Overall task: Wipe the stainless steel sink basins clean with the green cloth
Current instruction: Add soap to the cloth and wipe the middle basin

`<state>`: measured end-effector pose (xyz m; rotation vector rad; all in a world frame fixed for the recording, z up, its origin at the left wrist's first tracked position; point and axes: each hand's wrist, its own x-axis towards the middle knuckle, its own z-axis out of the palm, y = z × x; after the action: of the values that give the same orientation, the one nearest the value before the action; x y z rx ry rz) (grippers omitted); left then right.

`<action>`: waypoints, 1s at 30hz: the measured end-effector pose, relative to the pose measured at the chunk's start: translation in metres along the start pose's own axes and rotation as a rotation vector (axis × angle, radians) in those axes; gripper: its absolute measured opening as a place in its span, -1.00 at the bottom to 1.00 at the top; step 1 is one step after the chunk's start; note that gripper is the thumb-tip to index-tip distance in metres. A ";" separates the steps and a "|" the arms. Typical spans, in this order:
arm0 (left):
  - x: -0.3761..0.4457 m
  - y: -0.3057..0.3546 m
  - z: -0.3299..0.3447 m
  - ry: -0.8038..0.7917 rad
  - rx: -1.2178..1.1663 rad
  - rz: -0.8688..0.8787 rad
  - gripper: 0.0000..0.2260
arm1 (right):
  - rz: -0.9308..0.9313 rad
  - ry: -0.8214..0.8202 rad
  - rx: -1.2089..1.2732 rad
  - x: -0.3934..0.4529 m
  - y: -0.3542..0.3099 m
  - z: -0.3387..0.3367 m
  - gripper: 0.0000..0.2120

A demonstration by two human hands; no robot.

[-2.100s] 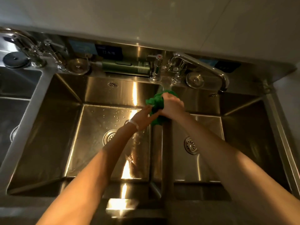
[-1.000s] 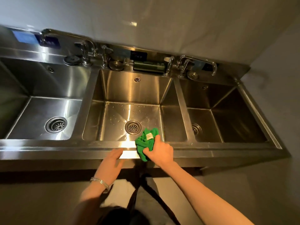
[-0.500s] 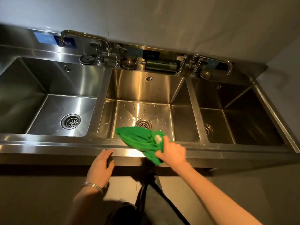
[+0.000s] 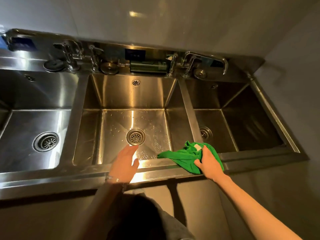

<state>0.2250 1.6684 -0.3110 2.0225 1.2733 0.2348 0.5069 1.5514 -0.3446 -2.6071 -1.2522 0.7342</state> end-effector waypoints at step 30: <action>0.000 -0.146 -0.095 0.120 -0.034 0.090 -0.58 | -0.711 0.045 -0.035 -0.086 -0.265 0.135 -0.58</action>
<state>0.0738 1.7506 -0.3388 2.0650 1.2426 0.4237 0.2118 1.6452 -0.3396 -1.9420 -2.0010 0.5052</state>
